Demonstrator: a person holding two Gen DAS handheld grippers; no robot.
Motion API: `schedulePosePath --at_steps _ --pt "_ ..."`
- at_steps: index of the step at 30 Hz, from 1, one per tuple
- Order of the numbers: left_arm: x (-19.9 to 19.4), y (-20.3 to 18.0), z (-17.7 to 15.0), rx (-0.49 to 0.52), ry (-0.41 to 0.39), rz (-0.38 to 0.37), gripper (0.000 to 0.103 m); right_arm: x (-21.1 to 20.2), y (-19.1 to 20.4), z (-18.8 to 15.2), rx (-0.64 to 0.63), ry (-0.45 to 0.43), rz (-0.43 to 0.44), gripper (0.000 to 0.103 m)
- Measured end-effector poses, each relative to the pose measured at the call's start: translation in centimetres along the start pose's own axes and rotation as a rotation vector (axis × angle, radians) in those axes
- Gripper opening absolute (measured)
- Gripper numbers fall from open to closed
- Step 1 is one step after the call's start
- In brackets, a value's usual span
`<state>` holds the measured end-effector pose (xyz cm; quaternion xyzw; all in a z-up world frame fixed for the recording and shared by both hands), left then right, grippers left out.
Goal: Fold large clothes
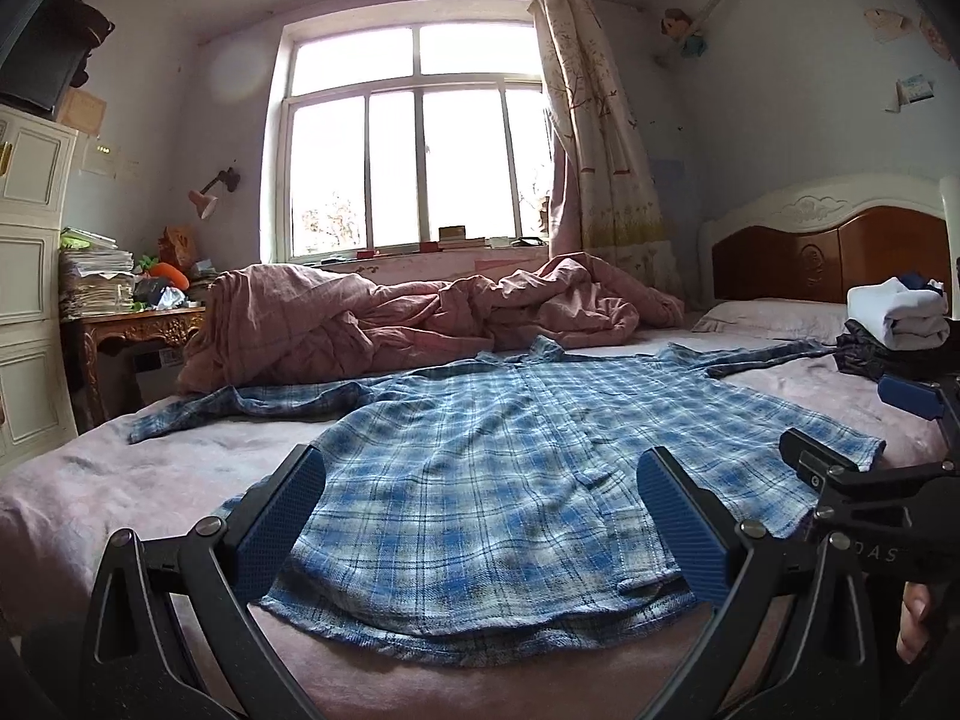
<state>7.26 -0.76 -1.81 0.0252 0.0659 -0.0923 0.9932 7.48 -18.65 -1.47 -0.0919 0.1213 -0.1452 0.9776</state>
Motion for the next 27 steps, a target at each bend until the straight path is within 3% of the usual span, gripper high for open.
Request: schedulePosePath --at_steps 27 --pt "0.7 0.9 -0.9 -0.005 0.02 0.045 0.103 0.7 -1.0 -0.7 0.035 0.026 0.01 0.103"
Point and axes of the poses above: each gripper's, at about its wrist camera, not at the fingertips, and x roughly the way its jaws point, y to its left, z to its top, the point moved 9 cm from there along x, roughly the way its jaws point, and after that the axes turned 11 degrees about -z, right-handed, at the moved point
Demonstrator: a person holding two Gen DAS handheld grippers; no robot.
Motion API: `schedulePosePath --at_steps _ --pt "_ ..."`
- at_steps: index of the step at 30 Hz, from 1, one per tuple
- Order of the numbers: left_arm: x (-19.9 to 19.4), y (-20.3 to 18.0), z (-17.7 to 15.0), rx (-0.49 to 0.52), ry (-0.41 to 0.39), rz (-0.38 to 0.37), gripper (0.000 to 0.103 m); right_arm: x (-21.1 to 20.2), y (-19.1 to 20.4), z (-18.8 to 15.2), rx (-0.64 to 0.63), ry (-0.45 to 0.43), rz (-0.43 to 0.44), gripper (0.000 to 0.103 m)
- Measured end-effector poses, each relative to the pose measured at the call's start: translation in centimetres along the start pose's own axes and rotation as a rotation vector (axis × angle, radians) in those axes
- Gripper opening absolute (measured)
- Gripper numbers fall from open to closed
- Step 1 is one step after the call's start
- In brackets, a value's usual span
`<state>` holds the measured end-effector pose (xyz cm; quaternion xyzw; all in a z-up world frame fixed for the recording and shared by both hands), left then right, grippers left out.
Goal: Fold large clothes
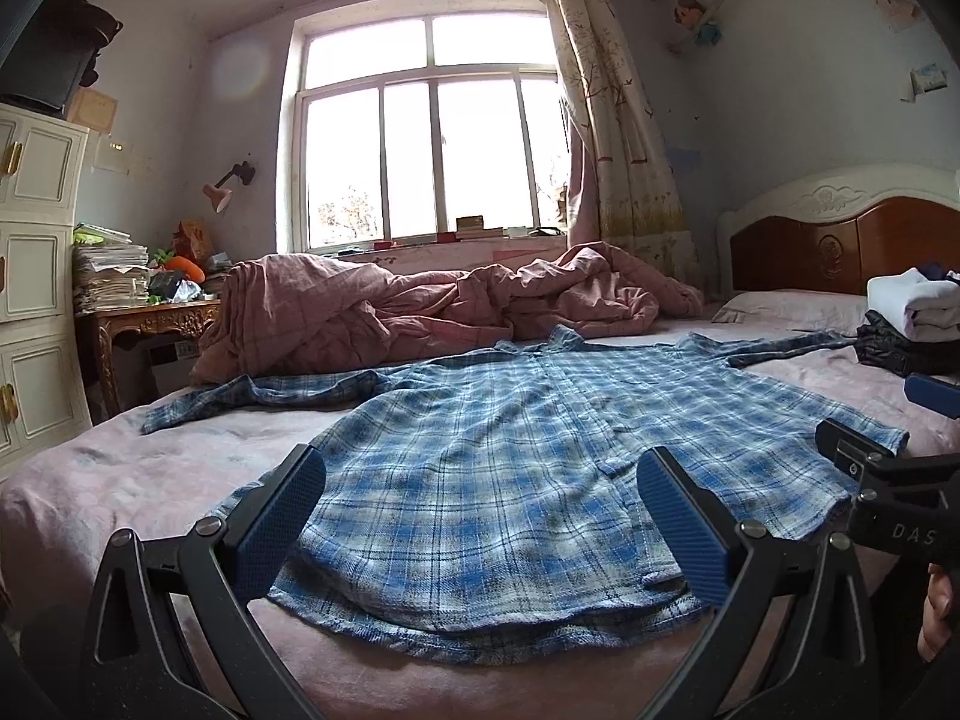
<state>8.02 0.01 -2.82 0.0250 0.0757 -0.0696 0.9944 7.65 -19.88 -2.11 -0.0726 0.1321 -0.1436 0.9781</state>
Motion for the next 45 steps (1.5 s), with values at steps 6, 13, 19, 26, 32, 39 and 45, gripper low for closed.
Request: schedulePosePath --at_steps 6,13,19,26,32,39,45 --pt "0.0 0.1 0.0 0.003 -0.004 0.005 0.103 0.0 0.0 0.0 -0.003 -0.003 0.002 0.103" --pt "0.4 0.1 -0.6 0.06 0.013 0.012 0.103 -0.2 0.5 -0.1 -0.073 -0.034 0.04 0.103" --pt "0.4 -0.6 -2.1 0.122 0.048 -0.019 0.103 0.0 0.9 -1.2 -0.225 -0.061 0.063 0.103" --pt "0.8 -0.5 -4.9 0.169 0.144 0.004 0.103 0.2 2.0 -4.7 -0.288 0.005 0.128 0.103" --pt "0.9 -2.6 -6.5 0.31 0.211 -0.002 0.103 0.3 3.0 -6.4 -0.379 0.019 0.143 0.103" --pt "2.5 -4.7 -8.5 0.329 0.331 -0.088 0.103 1.6 3.7 -6.9 -0.415 0.083 0.163 0.103" --pt "3.1 -0.9 -7.2 0.212 0.327 0.023 0.103 3.7 1.4 -6.4 -0.346 0.141 0.139 0.103"
Point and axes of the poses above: each gripper's, at about its wrist camera, not at the fingertips, and x roughly the way its jaws point, y to its left, z to its top, the point moved 9 cm from there along x, roughly the way its jaws point, and after that the axes turned 11 degrees about -z, right-handed, at the moved point
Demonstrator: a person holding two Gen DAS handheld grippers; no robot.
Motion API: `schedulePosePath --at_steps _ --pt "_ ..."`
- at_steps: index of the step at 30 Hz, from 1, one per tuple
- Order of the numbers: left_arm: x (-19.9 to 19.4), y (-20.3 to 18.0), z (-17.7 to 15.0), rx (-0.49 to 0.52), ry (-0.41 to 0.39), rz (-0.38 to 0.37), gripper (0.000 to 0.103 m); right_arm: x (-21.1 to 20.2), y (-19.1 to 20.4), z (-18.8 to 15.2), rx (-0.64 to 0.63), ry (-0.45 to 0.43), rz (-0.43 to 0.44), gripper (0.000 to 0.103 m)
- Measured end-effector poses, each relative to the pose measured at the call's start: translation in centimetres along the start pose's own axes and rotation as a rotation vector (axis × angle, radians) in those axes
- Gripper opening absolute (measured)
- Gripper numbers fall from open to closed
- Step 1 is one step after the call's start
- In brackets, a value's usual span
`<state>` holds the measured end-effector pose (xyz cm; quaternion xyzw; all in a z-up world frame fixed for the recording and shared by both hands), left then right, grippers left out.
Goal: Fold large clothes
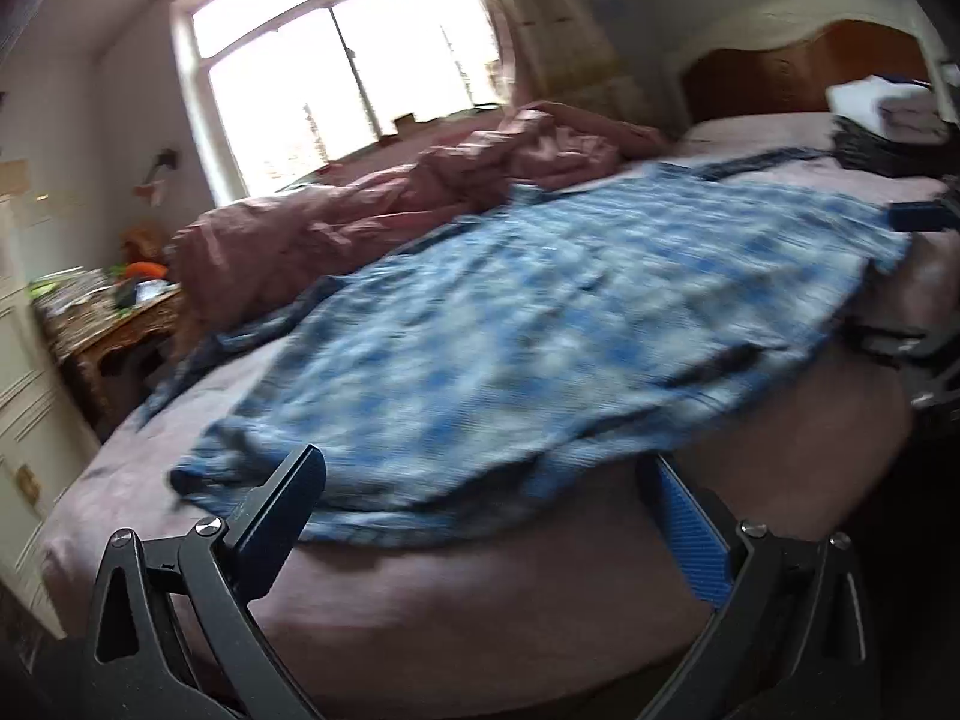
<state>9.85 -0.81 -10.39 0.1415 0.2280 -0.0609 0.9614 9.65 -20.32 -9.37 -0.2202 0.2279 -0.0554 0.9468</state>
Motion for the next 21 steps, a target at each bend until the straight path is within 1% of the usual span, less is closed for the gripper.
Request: schedulePosePath --at_steps 1,2,5,6,7,8,9,10,11,12,13,14,15,16,18,21 --pt "0.3 1.1 -0.2 -0.023 0.013 0.03 0.103 0.4 -0.7 0.0 0.004 0.004 -0.035 0.103" --pt "0.7 2.2 -0.4 -0.056 0.032 0.042 0.103 0.7 -1.3 -0.2 0.008 0.013 -0.054 0.103" --pt "1.4 4.2 -0.9 -0.158 0.046 -0.008 0.102 1.6 -2.8 -0.5 0.037 0.055 -0.074 0.103" --pt "1.4 4.4 -0.6 -0.156 0.041 -0.025 0.093 1.7 -3.5 -0.5 0.062 0.06 -0.086 0.103" --pt "1.3 4.2 -0.1 -0.126 0.033 -0.033 0.086 1.8 -4.3 -0.3 0.087 0.056 -0.097 0.103" --pt "1.2 4.1 0.6 -0.08 0.025 -0.03 0.075 1.7 -4.8 0.0 0.099 0.05 -0.094 0.102" --pt "1.0 3.9 1.4 -0.036 0.014 -0.021 0.064 1.5 -5.2 0.4 0.117 0.037 -0.073 0.093" --pt "0.9 3.9 2.2 -0.008 0.001 -0.015 0.058 1.4 -5.5 0.9 0.129 0.031 -0.048 0.075" --pt "0.9 4.1 3.1 0.008 -0.007 -0.021 0.046 1.3 -5.8 1.4 0.137 0.028 -0.032 0.066" --pt "1.1 4.2 4.0 0.011 -0.008 -0.037 0.033 1.4 -6.2 2.0 0.146 0.027 -0.016 0.049" --pt "1.5 4.4 5.0 0.004 -0.001 -0.055 0.028 1.7 -6.6 2.8 0.15 0.026 -0.006 0.036" --pt "2.1 4.7 5.9 -0.012 0.012 -0.079 0.019 1.9 -6.8 3.3 0.151 0.025 -0.004 0.032" --pt "2.8 5.1 6.9 -0.033 0.025 -0.107 0.013 2.4 -7.2 4.3 0.154 0.021 -0.002 0.028" --pt "3.5 5.3 7.9 -0.055 0.036 -0.14 0.011 2.7 -7.4 5.0 0.159 0.017 0.0 0.022" --pt "5.4 5.9 9.7 -0.087 0.059 -0.187 0.003 4.0 -7.7 6.9 0.17 0.018 0.014 0.015" --pt "9.5 6.9 11.6 -0.107 0.12 -0.224 0.003 6.8 -7.4 9.9 0.154 0.026 0.019 0.015"
Point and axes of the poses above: each gripper's, at about its wrist camera, not at the fingertips, and x roughly the way its jaws point, y to its left, z to its top, the point moved 9 cm from there along x, roughly the way its jaws point, and after that the axes turned 11 degrees about -z, right-handed, at the moved point
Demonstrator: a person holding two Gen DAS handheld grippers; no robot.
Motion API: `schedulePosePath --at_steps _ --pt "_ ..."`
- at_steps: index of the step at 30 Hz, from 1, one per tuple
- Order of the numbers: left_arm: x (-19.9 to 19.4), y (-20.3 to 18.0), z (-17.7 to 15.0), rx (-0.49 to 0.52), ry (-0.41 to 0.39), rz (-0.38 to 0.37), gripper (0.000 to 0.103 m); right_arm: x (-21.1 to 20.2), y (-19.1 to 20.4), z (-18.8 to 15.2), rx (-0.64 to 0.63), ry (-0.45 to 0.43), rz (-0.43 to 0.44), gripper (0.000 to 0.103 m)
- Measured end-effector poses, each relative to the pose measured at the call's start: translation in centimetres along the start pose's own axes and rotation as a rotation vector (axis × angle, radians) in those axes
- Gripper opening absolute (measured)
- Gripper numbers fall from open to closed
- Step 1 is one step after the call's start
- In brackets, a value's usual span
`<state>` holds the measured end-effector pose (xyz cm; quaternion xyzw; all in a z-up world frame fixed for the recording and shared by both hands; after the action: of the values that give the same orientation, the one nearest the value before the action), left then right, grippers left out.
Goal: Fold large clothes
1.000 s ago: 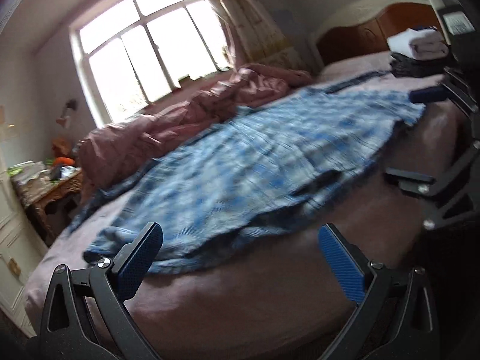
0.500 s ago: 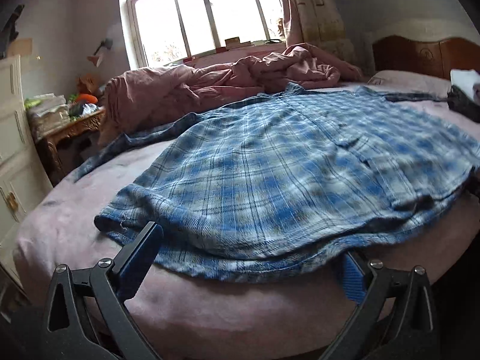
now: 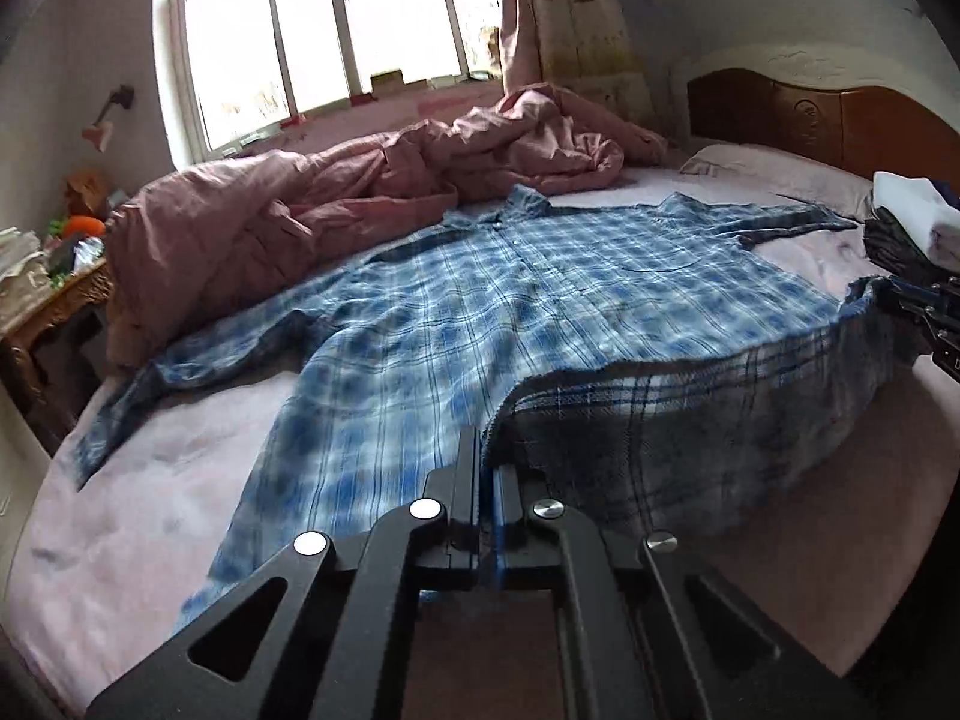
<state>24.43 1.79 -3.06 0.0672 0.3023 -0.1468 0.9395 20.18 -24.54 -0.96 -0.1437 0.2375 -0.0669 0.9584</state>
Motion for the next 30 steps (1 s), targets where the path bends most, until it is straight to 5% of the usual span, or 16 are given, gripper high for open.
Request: schedulePosePath --at_steps 6,8,10,11,12,15,20,24,30 --pt "6.6 1.5 0.9 -0.013 0.116 -0.069 0.008 8.4 1.5 1.4 0.037 0.185 0.039 0.015" --pt "7.4 1.6 0.6 -0.009 0.111 -0.078 0.014 9.8 1.3 1.1 0.061 0.182 0.023 0.015" --pt "7.4 1.5 0.6 -0.005 0.113 -0.088 0.047 10.4 1.0 0.5 0.073 0.174 0.017 0.015" --pt "6.9 1.6 1.0 -0.006 0.09 -0.084 0.075 10.3 0.9 0.4 0.084 0.166 0.048 0.016" --pt "5.8 1.6 1.4 -0.005 0.043 -0.076 0.088 10.1 0.7 0.3 0.088 0.159 0.062 0.028" --pt "2.8 1.3 2.4 0.03 -0.044 -0.073 0.09 8.5 -1.5 0.1 0.141 0.097 0.038 0.092" --pt "-1.0 1.8 2.3 0.045 -0.129 -0.001 0.097 5.7 -5.4 -0.1 0.226 0.034 0.024 0.093" --pt "-2.1 3.1 0.9 0.042 -0.123 0.045 0.098 5.7 -7.4 -2.3 0.254 0.087 -0.011 0.093" --pt "-3.4 6.4 -3.5 -0.099 -0.084 0.044 0.098 6.0 -6.8 -6.0 0.244 0.183 0.052 0.093"
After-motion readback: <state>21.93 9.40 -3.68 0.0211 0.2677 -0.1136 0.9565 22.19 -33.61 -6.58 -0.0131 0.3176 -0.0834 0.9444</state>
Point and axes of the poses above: each gripper's, at about its wrist camera, not at the fingertips, and x roughly the way its jaws point, y to its left, z to its top, the point moved 9 cm from there along x, roughly the way its jaws point, and after that the axes turned 11 degrees about -z, right-handed, at the moved point
